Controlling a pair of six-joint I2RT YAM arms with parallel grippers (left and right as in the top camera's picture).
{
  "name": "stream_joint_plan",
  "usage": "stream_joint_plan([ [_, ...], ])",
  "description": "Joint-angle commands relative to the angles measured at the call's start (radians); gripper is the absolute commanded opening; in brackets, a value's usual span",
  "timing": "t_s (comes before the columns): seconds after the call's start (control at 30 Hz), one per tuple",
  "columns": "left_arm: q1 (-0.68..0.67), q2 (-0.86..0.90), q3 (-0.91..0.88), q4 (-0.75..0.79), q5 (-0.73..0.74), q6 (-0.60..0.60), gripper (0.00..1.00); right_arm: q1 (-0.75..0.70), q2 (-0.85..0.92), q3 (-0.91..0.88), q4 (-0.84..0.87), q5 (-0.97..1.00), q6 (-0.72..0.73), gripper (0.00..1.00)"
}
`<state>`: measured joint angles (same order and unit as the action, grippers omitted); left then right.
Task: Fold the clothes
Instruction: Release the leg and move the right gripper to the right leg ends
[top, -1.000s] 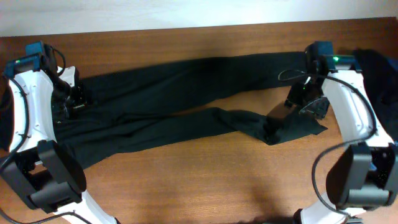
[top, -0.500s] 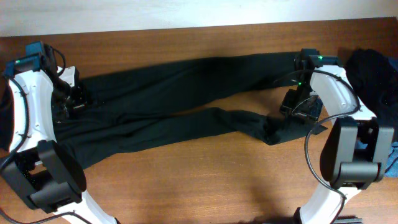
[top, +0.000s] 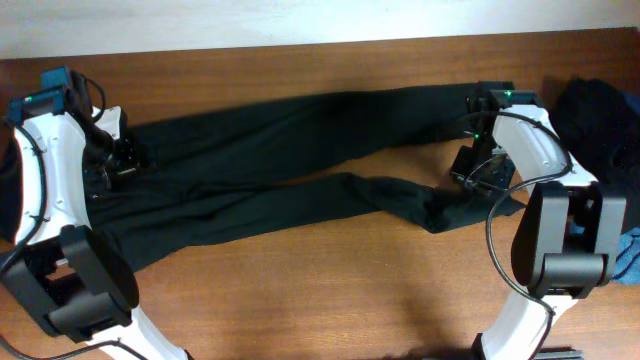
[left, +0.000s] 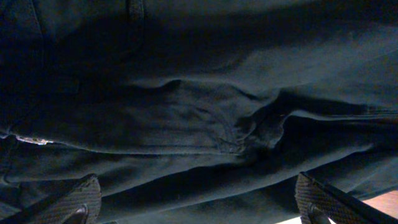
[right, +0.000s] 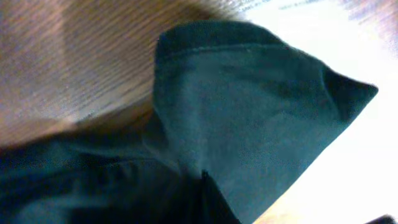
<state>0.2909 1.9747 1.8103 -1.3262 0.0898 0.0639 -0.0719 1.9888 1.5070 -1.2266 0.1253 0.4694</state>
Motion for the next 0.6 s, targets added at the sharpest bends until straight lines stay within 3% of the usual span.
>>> stream_joint_plan([
  [0.0, 0.0, -0.026, 0.004, -0.001, 0.0, 0.019, 0.99, 0.007, 0.009, 0.003, -0.012, 0.018, 0.001, 0.04],
  [0.33, 0.0, -0.026, 0.005, -0.001, 0.0, 0.019, 0.99, 0.007, -0.054, 0.172, -0.12, 0.013, -0.016, 0.04],
  [0.57, 0.0, -0.026, 0.004, -0.001, 0.0, 0.019, 0.99, 0.005, -0.171, 0.212, -0.035, -0.061, -0.016, 0.04],
])
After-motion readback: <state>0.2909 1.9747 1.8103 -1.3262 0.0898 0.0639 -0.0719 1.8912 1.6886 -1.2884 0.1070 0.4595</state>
